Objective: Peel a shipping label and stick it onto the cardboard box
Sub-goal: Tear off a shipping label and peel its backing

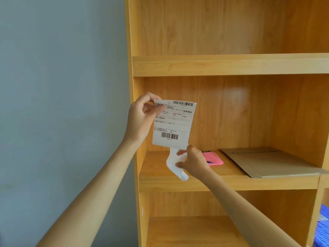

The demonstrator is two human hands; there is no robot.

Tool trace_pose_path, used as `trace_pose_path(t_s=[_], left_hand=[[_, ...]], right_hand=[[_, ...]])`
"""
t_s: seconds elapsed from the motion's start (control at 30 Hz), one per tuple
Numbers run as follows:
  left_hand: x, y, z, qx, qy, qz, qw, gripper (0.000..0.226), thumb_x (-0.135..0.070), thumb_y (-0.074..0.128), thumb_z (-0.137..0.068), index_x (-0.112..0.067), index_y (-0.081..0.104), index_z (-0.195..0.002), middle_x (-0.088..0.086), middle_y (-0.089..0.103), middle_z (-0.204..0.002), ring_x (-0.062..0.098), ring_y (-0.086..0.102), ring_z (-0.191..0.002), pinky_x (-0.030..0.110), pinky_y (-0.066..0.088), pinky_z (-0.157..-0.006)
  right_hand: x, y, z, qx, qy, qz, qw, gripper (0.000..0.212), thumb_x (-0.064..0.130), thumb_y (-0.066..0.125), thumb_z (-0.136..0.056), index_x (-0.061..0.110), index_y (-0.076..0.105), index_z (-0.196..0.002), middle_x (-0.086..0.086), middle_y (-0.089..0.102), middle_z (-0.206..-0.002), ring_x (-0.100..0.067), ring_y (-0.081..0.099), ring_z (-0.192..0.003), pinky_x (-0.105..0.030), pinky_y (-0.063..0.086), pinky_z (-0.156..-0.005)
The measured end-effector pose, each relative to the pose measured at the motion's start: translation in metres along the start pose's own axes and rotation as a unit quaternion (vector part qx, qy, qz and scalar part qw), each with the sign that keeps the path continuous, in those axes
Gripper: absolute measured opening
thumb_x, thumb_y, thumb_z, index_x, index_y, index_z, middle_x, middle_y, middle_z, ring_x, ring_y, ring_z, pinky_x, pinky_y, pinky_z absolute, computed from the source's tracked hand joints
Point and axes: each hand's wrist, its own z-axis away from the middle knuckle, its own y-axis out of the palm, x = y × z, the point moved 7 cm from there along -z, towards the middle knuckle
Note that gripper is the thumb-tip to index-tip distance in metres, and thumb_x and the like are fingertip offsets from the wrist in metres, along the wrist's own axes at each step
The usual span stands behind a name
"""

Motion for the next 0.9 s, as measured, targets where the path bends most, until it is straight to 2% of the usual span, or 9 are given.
trace_pose_path(t_s=[0.17,0.3,0.37,0.5,0.63,0.73,0.8,0.87,0.9], left_hand=[[0.011,-0.004,0.006,-0.056,0.046,-0.127,0.989,0.008,-0.016,0.069,-0.09,-0.018,0.062,-0.094,-0.002,0.061,-0.1,0.018,0.066,-0.089,0.029,0.055,-0.07],[0.025,-0.004,0.011,-0.06,0.023,-0.149,0.987,0.011,-0.02,0.067,-0.092,-0.014,0.063,-0.1,0.0,0.058,-0.105,0.016,0.066,-0.088,0.017,0.052,-0.065],[0.033,0.0,0.014,-0.049,0.005,-0.146,0.988,0.012,-0.022,0.065,-0.093,-0.015,0.062,-0.102,0.0,0.06,-0.108,0.017,0.066,-0.09,0.021,0.054,-0.069],[0.047,0.012,0.024,-0.021,-0.031,-0.12,0.992,0.011,-0.027,0.064,-0.094,-0.019,0.061,-0.101,0.001,0.064,-0.11,0.017,0.065,-0.093,0.031,0.057,-0.073],[0.057,0.033,0.034,-0.004,-0.06,-0.09,0.994,0.01,-0.025,0.063,-0.094,-0.018,0.061,-0.1,0.001,0.065,-0.109,0.02,0.065,-0.093,0.031,0.054,-0.075],[0.064,0.058,0.044,0.024,-0.076,-0.068,0.995,0.01,-0.022,0.062,-0.094,-0.015,0.062,-0.1,0.002,0.066,-0.107,0.023,0.064,-0.092,0.032,0.053,-0.077],[0.073,0.079,0.054,0.045,-0.091,-0.057,0.993,0.009,-0.021,0.061,-0.094,-0.014,0.062,-0.1,0.004,0.066,-0.105,0.023,0.064,-0.091,0.034,0.052,-0.078],[0.082,0.103,0.068,0.066,-0.109,-0.048,0.991,0.008,-0.02,0.06,-0.095,-0.013,0.061,-0.099,0.006,0.066,-0.102,0.025,0.064,-0.089,0.037,0.052,-0.075],[0.086,0.114,0.075,0.076,-0.116,-0.044,0.989,0.008,-0.019,0.059,-0.095,-0.012,0.06,-0.098,0.007,0.066,-0.101,0.024,0.063,-0.088,0.037,0.052,-0.074]], right_hand=[[0.005,-0.026,0.006,-0.083,-0.015,0.045,0.995,0.032,0.006,0.061,-0.087,0.022,0.065,-0.114,0.003,0.053,-0.138,-0.024,0.054,-0.124,-0.038,0.05,-0.084],[-0.005,-0.053,0.011,-0.16,-0.011,-0.052,0.986,0.034,-0.002,0.061,-0.086,0.022,0.069,-0.109,0.003,0.06,-0.127,-0.024,0.058,-0.113,-0.03,0.046,-0.082],[-0.012,-0.063,0.012,-0.178,-0.005,-0.09,0.98,0.035,-0.003,0.064,-0.084,0.021,0.068,-0.109,0.003,0.059,-0.119,-0.023,0.055,-0.117,-0.028,0.044,-0.085],[-0.027,-0.074,0.018,-0.183,0.0,-0.117,0.976,0.036,0.0,0.067,-0.083,0.022,0.061,-0.112,0.008,0.055,-0.108,-0.019,0.056,-0.101,-0.029,0.047,-0.077],[-0.047,-0.074,0.026,-0.167,0.021,-0.129,0.977,0.038,0.001,0.065,-0.085,0.023,0.057,-0.115,0.002,0.06,-0.113,-0.024,0.063,-0.094,-0.043,0.057,-0.08],[-0.064,-0.075,0.035,-0.159,0.024,-0.143,0.977,0.035,0.001,0.065,-0.087,0.021,0.057,-0.115,0.001,0.063,-0.112,-0.021,0.062,-0.091,-0.031,0.054,-0.075],[-0.079,-0.078,0.042,-0.158,0.032,-0.128,0.979,0.032,0.001,0.064,-0.087,0.019,0.059,-0.113,0.01,0.059,-0.094,-0.01,0.055,-0.08,-0.022,0.044,-0.064],[-0.097,-0.084,0.05,-0.161,0.047,-0.102,0.981,0.029,0.001,0.062,-0.088,0.018,0.06,-0.112,0.017,0.045,-0.076,-0.002,0.043,-0.069,-0.02,0.035,-0.057],[-0.108,-0.086,0.053,-0.163,0.057,-0.093,0.981,0.029,0.001,0.061,-0.088,0.018,0.06,-0.112,0.016,0.042,-0.075,-0.002,0.041,-0.068,-0.02,0.034,-0.056]])
